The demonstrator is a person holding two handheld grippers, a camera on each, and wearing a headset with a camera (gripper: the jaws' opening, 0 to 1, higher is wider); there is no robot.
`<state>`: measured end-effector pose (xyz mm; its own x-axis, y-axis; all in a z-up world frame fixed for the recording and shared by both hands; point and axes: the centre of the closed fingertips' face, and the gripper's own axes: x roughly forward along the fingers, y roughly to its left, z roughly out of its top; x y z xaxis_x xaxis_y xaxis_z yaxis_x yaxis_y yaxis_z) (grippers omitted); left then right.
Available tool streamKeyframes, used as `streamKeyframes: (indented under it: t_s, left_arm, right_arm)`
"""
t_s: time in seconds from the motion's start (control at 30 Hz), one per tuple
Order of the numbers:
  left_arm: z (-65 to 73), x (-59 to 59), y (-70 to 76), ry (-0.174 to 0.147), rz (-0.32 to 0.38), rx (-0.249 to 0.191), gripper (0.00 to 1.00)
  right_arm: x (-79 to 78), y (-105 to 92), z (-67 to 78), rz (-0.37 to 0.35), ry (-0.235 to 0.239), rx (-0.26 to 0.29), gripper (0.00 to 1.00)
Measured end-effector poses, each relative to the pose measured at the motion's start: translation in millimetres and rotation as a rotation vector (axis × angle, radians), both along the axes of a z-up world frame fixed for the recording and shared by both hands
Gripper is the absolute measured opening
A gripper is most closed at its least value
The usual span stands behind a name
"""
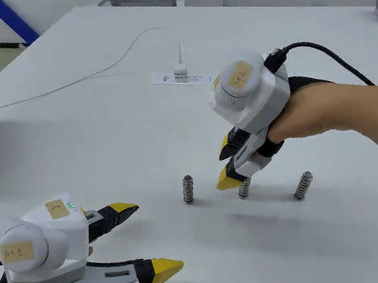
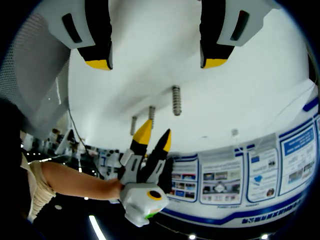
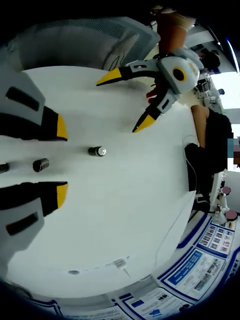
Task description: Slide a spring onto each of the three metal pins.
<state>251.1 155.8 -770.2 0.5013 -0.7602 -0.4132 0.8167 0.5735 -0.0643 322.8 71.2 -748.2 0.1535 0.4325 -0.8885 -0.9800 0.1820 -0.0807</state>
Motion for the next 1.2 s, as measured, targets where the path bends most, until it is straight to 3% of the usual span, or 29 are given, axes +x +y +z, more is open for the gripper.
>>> streamKeyframes:
  t_s: [0.67,1.2]
  left_arm:
    - [5.9,8.4,-3.9,-0.012,-0.007,0.007,0.72]
    - [8.1,11.4,-5.7,-0.017,-0.004,0.013,0.72]
  right_arm:
    - [2.3,-25.6,12.9,-0.085,-0.028,0.084,0.36]
    - [0.2,-47.0,14.8,-0.155,-0.032,0.149,0.39]
